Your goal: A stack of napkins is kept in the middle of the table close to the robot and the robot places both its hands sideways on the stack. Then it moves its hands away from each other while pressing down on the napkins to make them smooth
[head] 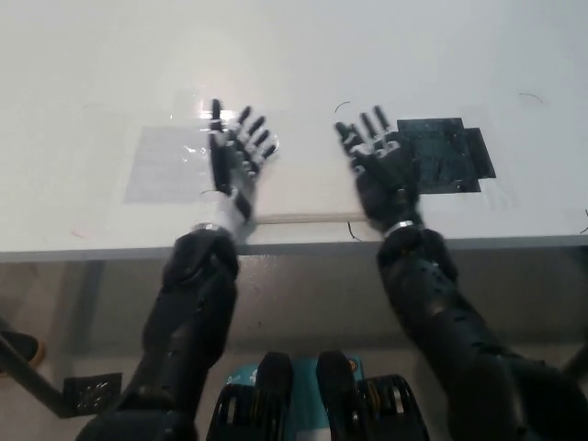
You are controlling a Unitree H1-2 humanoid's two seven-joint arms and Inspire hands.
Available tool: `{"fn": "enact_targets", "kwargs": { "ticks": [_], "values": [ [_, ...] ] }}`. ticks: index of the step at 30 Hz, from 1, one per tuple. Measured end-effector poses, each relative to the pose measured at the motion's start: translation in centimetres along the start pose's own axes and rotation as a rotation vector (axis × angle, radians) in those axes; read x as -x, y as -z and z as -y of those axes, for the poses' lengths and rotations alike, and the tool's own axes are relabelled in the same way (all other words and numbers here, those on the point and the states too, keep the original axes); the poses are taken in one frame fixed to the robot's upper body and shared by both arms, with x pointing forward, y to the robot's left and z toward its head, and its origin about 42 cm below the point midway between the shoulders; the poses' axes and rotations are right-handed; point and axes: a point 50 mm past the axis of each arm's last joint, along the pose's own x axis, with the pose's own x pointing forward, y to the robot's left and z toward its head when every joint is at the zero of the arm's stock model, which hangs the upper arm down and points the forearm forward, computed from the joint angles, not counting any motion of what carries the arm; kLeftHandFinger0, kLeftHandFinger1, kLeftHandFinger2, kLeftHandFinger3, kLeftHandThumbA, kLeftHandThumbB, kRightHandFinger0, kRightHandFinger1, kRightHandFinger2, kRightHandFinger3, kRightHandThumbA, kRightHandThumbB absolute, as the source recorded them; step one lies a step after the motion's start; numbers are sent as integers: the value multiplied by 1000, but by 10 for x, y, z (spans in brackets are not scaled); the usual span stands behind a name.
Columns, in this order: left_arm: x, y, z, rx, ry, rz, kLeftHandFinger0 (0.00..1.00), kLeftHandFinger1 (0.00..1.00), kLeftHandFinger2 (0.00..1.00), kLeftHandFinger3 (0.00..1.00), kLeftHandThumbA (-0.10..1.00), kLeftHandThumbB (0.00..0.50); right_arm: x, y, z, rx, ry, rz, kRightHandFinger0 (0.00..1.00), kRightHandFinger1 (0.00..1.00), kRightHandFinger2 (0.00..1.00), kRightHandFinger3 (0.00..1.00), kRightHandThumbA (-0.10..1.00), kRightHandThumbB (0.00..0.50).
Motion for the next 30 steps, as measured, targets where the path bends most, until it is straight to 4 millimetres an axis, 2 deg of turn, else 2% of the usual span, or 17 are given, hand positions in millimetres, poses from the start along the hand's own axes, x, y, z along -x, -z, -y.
{"fn": "enact_targets", "kwargs": {
  "ticks": [4, 7, 8, 9, 13, 16, 20, 21, 22, 25, 27, 28, 30],
  "values": [
    [4, -8, -19, -11, -19, 20, 1000, 1000, 1000, 1000, 1000, 287, 0, -14, 15, 16, 5, 37, 1000, 1000, 1000, 1000, 1000, 221],
    [9, -19, -43, -15, -50, 41, 1000, 1000, 1000, 1000, 1000, 275, 5, -23, 31, 28, 23, 61, 1000, 1000, 1000, 1000, 1000, 238],
    [10, -23, -49, -15, -58, 48, 1000, 1000, 1000, 1000, 1000, 248, 6, -24, 35, 31, 29, 65, 1000, 1000, 1000, 1000, 1000, 219],
    [12, -27, -57, -14, -67, 54, 1000, 1000, 1000, 1000, 1000, 245, 8, -26, 39, 33, 30, 72, 1000, 1000, 1000, 1000, 1000, 216],
    [13, -45, -82, -25, -87, 72, 1000, 1000, 1000, 1000, 1000, 290, 9, -35, 48, 38, 33, 98, 1000, 1000, 1000, 1000, 1000, 213],
    [17, -62, -96, -38, -88, 103, 1000, 1000, 1000, 1000, 1000, 261, 11, -40, 54, 44, 30, 120, 1000, 1000, 1000, 1000, 1000, 250],
    [30, -80, -106, -75, -69, 153, 1000, 1000, 1000, 1000, 1000, 279, 18, -54, 59, 95, -6, 182, 1000, 1000, 1000, 1000, 1000, 231],
    [33, -82, -107, -81, -67, 159, 1000, 1000, 1000, 1000, 1000, 260, 20, -57, 59, 105, -14, 193, 1000, 1000, 1000, 1000, 1000, 248],
    [37, -82, -109, -89, -64, 164, 1000, 1000, 1000, 1000, 1000, 255, 24, -61, 60, 124, -29, 215, 1000, 1000, 1000, 1000, 1000, 245],
    [51, -79, -111, -109, -58, 169, 1000, 1000, 1000, 1000, 1000, 221, 35, -68, 61, 168, -53, 260, 1000, 1000, 1000, 1000, 1000, 388],
    [61, -76, -113, -123, -54, 170, 1000, 1000, 1000, 1000, 1000, 229, 44, -71, 62, 194, -68, 283, 1000, 1000, 1000, 1000, 1000, 342],
    [66, -74, -114, -129, -52, 171, 1000, 1000, 1000, 1000, 1000, 236, 49, -74, 63, 208, -74, 296, 1000, 1000, 1000, 1000, 1000, 294],
    [80, -70, -117, -144, -48, 171, 1000, 1000, 1000, 1000, 1000, 249, 62, -79, 66, 238, -88, 327, 1000, 1000, 1000, 1000, 1000, 253]
  ]
}}
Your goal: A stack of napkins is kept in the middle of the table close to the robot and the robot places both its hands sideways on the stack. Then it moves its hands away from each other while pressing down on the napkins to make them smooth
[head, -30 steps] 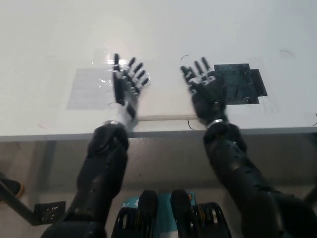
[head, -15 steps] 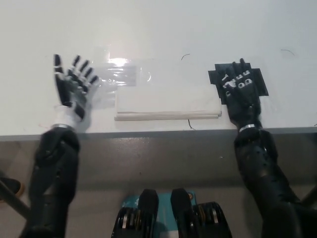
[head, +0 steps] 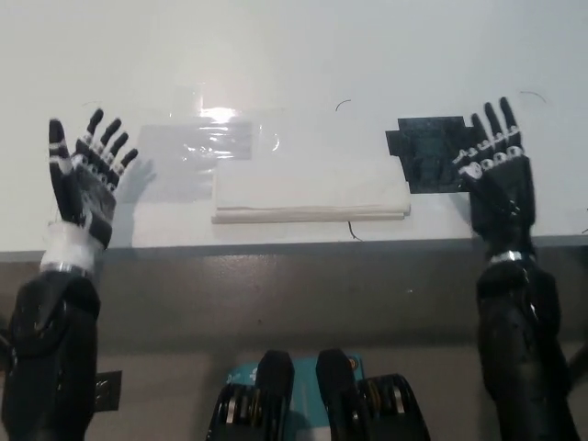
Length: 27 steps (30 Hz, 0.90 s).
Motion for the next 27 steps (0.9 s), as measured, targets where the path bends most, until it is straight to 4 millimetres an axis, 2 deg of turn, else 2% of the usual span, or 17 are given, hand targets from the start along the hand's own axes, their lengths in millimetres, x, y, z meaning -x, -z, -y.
{"fn": "enact_targets", "kwargs": {
  "ticks": [1, 3, 6, 8, 10, 11, 14, 16, 17, 18, 19, 20, 22, 23, 26, 27],
  "values": [
    [3, 0, 0, -4, 2, 4, 1000, 1000, 1000, 1000, 1000, 253, 3, -2, 1, 9, -3, 7, 1000, 1000, 1000, 1000, 1000, 244],
    [20, 1, -3, -22, 7, 8, 1000, 1000, 1000, 1000, 1000, 276, 17, -10, 3, 39, -18, 36, 1000, 1000, 1000, 1000, 1000, 269],
    [44, 2, -6, -49, 13, 17, 1000, 1000, 1000, 1000, 1000, 312, 37, -17, 6, 75, -34, 58, 1000, 1000, 1000, 1000, 1000, 277],
    [60, 2, -8, -66, 17, 21, 1000, 1000, 1000, 1000, 1000, 300, 49, -23, 7, 96, -43, 74, 1000, 1000, 1000, 1000, 1000, 277],
    [84, 2, -10, -89, 23, 24, 1000, 1000, 1000, 1000, 1000, 280, 70, -30, 9, 128, -55, 87, 1000, 1000, 1000, 1000, 1000, 281],
    [95, 2, -10, -98, 25, 24, 1000, 1000, 1000, 1000, 1000, 289, 79, -32, 9, 141, -60, 92, 1000, 1000, 1000, 1000, 1000, 306],
    [131, 2, -11, -119, 30, 21, 1000, 1000, 1000, 1000, 1000, 324, 111, -40, 8, 181, -78, 97, 1000, 1000, 1000, 1000, 1000, 270],
    [148, 3, -12, -130, 27, 14, 1000, 1000, 1000, 1000, 1000, 287, 127, -43, 7, 198, -88, 96, 1000, 1000, 1000, 1000, 1000, 284],
    [166, 2, -11, -142, 31, 12, 1000, 1000, 1000, 1000, 1000, 274, 144, -47, 5, 220, -101, 91, 1000, 1000, 1000, 1000, 1000, 296],
    [174, 1, -10, -149, 34, 13, 1000, 1000, 1000, 1000, 1000, 249, 152, -50, 3, 230, -112, 90, 1000, 1000, 1000, 1000, 1000, 307],
    [186, 0, -9, -159, 42, 13, 1000, 1000, 1000, 1000, 1000, 248, 165, -52, -2, 244, -128, 83, 1000, 1000, 1000, 1000, 1000, 302],
    [191, 0, -8, -163, 46, 15, 1000, 1000, 1000, 1000, 1000, 269, 167, -55, -4, 251, -137, 86, 1000, 1000, 1000, 1000, 1000, 286],
    [206, 3, -4, -176, 72, 13, 1000, 1000, 1000, 1000, 1000, 257, 184, -60, -14, 279, -175, 82, 1000, 1000, 1000, 1000, 1000, 257],
    [209, 5, -2, -186, 83, 16, 1000, 1000, 1000, 1000, 1000, 246, 189, -59, -17, 288, -184, 71, 1000, 1000, 1000, 1000, 1000, 262],
    [209, 12, 1, -208, 111, 20, 1000, 1000, 1000, 1000, 1000, 228, 195, -51, -18, 315, -195, 31, 1000, 1000, 1000, 1000, 1000, 240],
    [208, 17, 1, -215, 117, 17, 1000, 1000, 1000, 1000, 1000, 240, 195, -47, -17, 326, -193, 18, 1000, 1000, 1000, 1000, 1000, 221]
  ]
}}
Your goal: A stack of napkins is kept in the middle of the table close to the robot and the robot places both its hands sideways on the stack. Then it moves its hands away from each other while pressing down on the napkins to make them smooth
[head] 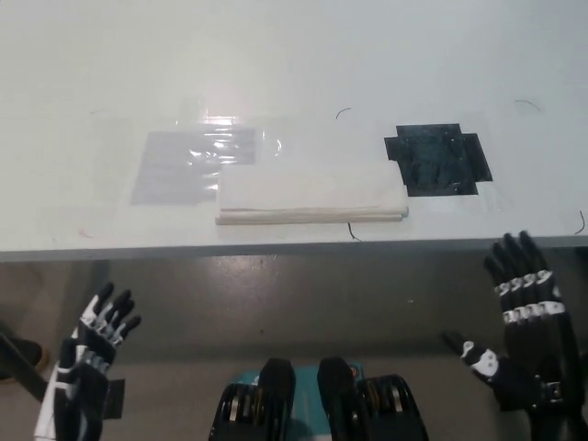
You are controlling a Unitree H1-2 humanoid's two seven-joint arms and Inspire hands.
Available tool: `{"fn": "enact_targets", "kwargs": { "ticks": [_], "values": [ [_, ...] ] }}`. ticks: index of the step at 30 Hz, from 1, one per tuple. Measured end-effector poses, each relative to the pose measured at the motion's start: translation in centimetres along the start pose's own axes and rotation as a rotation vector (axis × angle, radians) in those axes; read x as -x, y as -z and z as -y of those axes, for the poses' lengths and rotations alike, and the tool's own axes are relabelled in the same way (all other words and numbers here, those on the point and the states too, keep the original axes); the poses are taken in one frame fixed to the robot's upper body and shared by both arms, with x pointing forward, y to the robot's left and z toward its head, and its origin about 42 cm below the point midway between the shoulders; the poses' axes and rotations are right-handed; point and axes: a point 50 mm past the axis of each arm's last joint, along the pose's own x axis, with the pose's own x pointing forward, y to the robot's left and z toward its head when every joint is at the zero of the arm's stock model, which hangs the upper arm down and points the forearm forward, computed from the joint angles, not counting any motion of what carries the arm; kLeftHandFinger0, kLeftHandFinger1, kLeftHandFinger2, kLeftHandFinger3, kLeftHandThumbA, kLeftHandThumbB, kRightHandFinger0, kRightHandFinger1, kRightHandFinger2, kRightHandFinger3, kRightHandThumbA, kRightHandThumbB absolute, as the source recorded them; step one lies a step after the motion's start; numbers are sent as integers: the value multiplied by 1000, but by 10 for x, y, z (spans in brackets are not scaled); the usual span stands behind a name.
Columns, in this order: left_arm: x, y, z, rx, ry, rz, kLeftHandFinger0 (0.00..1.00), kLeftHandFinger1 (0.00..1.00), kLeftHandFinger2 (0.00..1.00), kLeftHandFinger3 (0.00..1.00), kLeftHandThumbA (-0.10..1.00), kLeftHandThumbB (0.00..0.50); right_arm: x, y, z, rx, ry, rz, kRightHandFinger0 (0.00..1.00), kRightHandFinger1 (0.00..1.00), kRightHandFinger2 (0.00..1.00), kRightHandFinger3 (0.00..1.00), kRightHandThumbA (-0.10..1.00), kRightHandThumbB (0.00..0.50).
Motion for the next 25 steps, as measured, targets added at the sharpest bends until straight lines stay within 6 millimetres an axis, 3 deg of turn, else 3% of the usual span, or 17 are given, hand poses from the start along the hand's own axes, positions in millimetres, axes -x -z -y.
{"fn": "enact_targets", "kwargs": {
  "ticks": [5, 10, 15, 21, 25],
  "values": [
    [0, 9, 1, -26, 13, -8, 1000, 1000, 1000, 1000, 1000, 245, 7, 18, 5, 39, 13, -67, 1000, 1000, 1000, 1000, 1000, 229],
    [-1, 15, -2, -37, 12, -21, 1000, 1000, 1000, 1000, 1000, 210, 4, 25, 8, 62, 22, -90, 1000, 1000, 1000, 1000, 1000, 184],
    [-2, 16, -2, -39, 12, -24, 1000, 1000, 1000, 1000, 1000, 222, 3, 32, 8, 70, 22, -110, 1000, 1000, 1000, 1000, 1000, 191],
    [16, 23, -4, -41, 2, -60, 1000, 1000, 1000, 1000, 1000, 219, 20, 36, 8, 71, 36, -149, 1000, 1000, 1000, 1000, 1000, 191],
    [44, 29, -6, -41, -8, -117, 1000, 1000, 1000, 1000, 1000, 230, 47, 41, 7, 71, 49, -205, 1000, 1000, 1000, 1000, 1000, 154]
  ]
}}
